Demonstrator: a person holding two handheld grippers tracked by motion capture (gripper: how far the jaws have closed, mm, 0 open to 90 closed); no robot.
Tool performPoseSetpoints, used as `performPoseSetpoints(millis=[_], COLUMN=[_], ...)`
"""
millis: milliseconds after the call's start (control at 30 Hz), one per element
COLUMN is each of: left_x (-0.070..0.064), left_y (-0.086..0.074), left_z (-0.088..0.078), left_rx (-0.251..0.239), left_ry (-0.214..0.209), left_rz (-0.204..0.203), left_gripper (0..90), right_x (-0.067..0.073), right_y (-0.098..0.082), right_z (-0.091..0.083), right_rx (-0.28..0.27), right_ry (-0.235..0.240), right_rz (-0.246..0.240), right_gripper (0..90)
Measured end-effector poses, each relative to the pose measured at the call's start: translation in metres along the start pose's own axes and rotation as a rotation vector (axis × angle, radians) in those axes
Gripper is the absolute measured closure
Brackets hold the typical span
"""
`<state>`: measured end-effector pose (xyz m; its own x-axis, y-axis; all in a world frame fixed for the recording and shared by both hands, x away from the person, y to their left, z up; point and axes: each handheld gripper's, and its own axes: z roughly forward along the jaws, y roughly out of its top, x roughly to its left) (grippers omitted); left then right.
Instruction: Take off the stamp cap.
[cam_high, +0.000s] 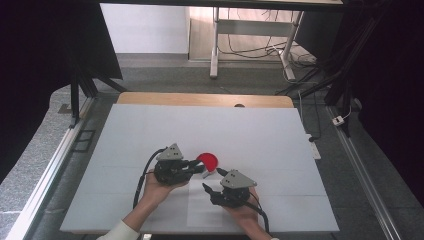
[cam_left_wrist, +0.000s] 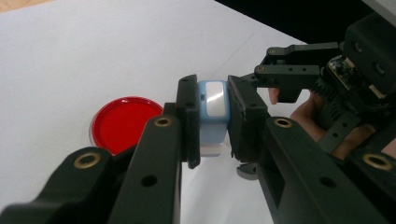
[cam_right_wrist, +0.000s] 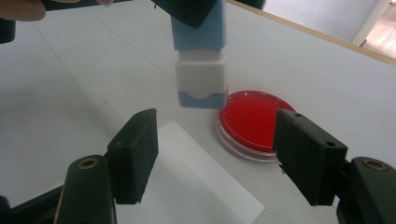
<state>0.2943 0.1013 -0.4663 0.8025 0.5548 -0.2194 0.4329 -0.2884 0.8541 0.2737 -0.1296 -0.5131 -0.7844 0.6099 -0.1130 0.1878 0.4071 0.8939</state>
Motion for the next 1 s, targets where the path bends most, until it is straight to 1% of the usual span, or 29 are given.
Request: performPoseSetpoints(millis=[367, 533, 633, 1000], left_x=[-0.001, -0.002, -0.002, -0.002], left_y=[-0.001, -0.001, -0.001, -0.001], left_z=[0.002, 0.003, 0.002, 0.003], left_rx=[0.002, 0.0, -0.002, 0.001], left_ry=[-0.002, -0.005, -0.004, -0.005], left_rz=[0.001, 0.0, -0.003, -0.002], left_gripper=[75.1, 75.1, 75.1, 75.1], right_x=[0.006, 0.006, 0.007, 0.008], right_y=[0.003, 0.005, 0.006, 0.006], right_z=[0.009, 0.012, 0.016, 0.02], right_rx=[0.009, 0.012, 0.02, 0.046], right_ry=[-0.013, -0.018, -0.023, -0.035], right_rz=[-0.018, -0.014, -0.025, -0.05], right_gripper=[31.1, 35.6, 40.2, 47.1])
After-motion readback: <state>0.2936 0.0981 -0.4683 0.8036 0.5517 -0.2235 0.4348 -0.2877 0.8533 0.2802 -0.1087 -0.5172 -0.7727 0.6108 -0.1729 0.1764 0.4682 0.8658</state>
